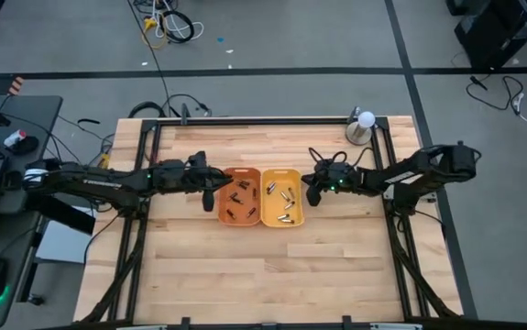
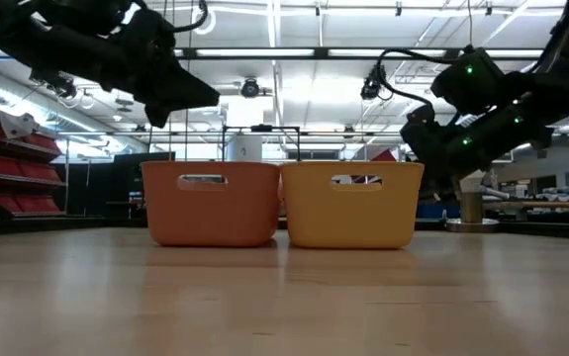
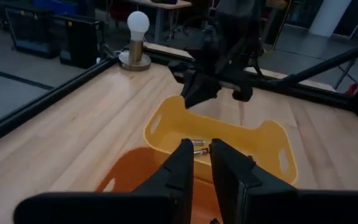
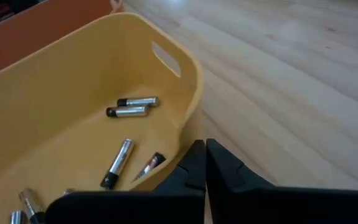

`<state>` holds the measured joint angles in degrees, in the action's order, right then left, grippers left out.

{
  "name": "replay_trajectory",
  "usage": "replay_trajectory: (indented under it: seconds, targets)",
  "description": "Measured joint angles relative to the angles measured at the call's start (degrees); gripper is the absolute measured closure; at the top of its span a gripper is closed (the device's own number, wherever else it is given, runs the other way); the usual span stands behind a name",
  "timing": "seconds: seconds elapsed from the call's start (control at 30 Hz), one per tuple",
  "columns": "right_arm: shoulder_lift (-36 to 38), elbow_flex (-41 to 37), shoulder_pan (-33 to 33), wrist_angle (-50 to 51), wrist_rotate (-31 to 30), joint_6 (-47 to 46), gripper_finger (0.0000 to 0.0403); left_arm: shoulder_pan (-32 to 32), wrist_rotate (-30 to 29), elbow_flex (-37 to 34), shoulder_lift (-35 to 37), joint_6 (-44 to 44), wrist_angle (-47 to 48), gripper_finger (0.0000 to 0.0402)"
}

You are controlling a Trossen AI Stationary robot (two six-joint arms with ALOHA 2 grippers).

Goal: Sort batteries
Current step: Return to Home Position

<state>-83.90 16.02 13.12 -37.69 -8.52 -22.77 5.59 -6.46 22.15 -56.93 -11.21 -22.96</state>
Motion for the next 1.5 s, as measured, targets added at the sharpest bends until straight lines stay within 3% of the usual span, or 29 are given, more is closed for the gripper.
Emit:
replay_trajectory:
  seconds: [0.2,0.53,0.7,0.93,1.2,1.5]
  targets:
    - [4.1,-2.0,-1.5,0.4,-0.7,-0.9,0.0403,-1.8,-3.3,-6.0,4.2,-2.2,-0.5,0.0350]
    - [22.8,-4.4,-7.6,-1.1,5.7,5.5,0.0403,-7.0,-3.4,-15.8,10.3,1.5,-23.8,0.0350]
    - [32.9,-4.5,-8.3,1.0,7.4,8.7,0.0403,-7.0,-3.8,-18.2,11.4,2.0,-24.5,0.0354]
    - [46.9,-4.6,-7.6,14.5,9.2,12.8,0.0403,-7.2,-2.3,-21.0,12.2,5.6,-29.7,0.0356]
    - [56.5,-15.1,-7.7,0.6,16.0,9.6,0.0403,-7.2,-1.8,-21.7,12.0,7.6,-31.6,0.0356]
    - [62.9,-15.7,-7.7,4.6,16.5,9.6,0.0403,-7.2,-1.9,-21.7,12.1,6.2,-34.7,0.0356]
